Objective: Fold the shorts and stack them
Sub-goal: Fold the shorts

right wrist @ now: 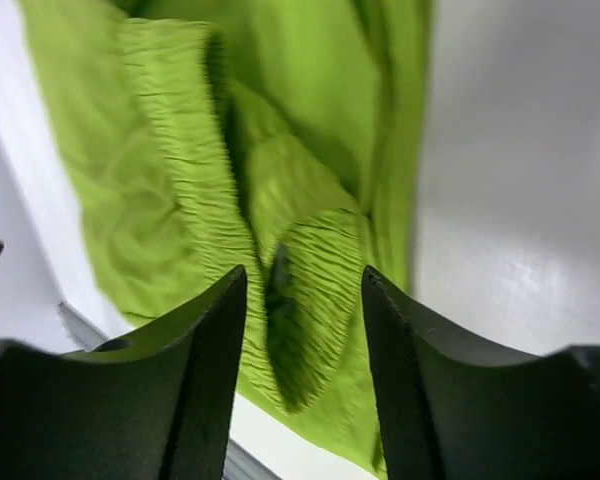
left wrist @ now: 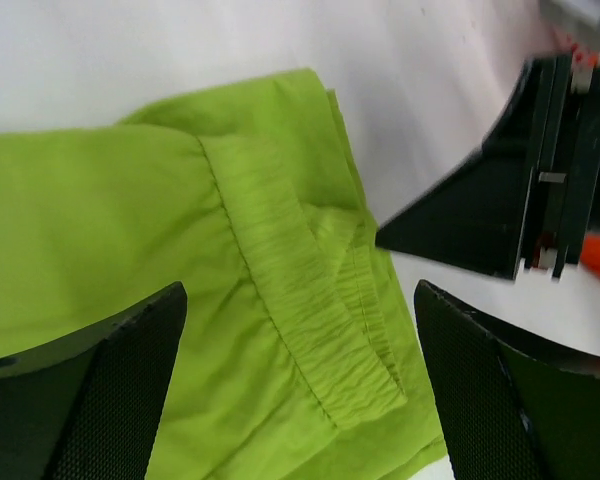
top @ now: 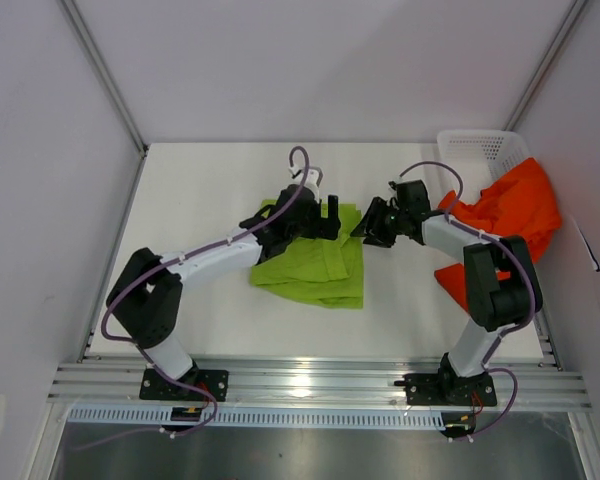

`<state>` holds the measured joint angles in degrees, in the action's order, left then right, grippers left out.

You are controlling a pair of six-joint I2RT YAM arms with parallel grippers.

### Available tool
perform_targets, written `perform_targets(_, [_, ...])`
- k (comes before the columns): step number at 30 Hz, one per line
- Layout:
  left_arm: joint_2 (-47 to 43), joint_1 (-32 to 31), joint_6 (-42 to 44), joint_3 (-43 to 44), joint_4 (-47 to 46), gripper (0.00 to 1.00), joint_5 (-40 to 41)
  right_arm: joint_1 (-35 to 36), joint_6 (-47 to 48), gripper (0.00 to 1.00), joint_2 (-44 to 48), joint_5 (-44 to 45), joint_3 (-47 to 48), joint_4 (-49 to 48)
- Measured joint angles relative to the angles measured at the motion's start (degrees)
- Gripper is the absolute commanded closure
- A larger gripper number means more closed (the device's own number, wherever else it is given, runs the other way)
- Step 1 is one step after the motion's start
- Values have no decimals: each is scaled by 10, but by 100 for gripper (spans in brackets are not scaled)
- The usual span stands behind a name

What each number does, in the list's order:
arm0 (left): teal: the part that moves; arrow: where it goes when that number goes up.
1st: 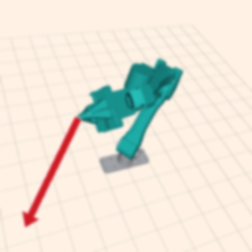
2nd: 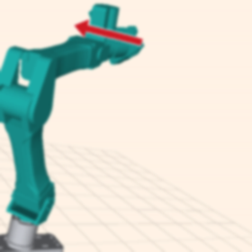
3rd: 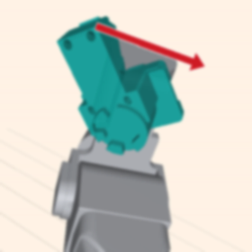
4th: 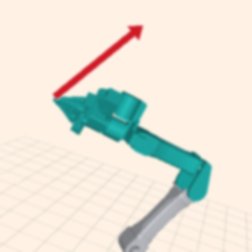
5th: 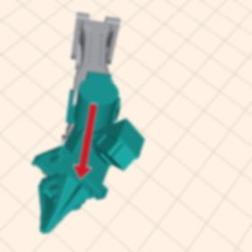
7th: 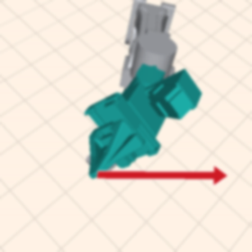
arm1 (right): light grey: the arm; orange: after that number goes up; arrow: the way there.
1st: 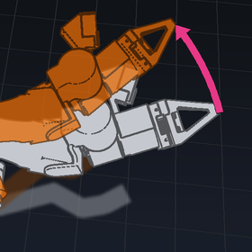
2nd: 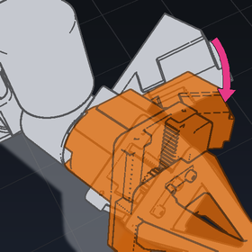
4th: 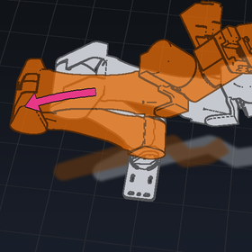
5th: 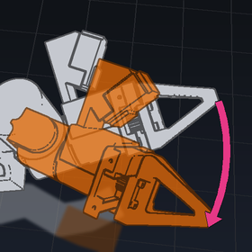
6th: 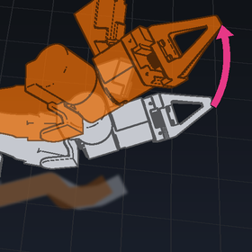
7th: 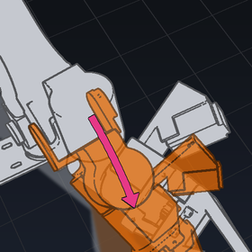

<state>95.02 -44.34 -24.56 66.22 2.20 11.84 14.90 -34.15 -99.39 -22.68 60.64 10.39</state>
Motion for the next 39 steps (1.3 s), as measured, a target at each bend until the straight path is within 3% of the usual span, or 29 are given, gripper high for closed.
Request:
perform_targets(5, [29,64,-9,72,40,3,-56,2,-26,43,-31,-66,-2,-59])
perform_targets(11, [154,116,-9,239,129,3,-127,2,-67,44,-78,-112,-2,-116])
perform_targets(16, [236,130,4,318,193,8,-162,2,-92,59,-108,-123,-3,-136])
perform_targets(18, [255,134,18,329,202,11,-181,0,-106,68,-113,-127,-10,-157])
perform_targets(24, [278,156,82,330,200,15,-278,-8,-141,75,-127,-144,-36,-225])
perform_targets(39, [315,177,251,353,195,5,-342,-10,-173,78,-138,-160,-64,-322])
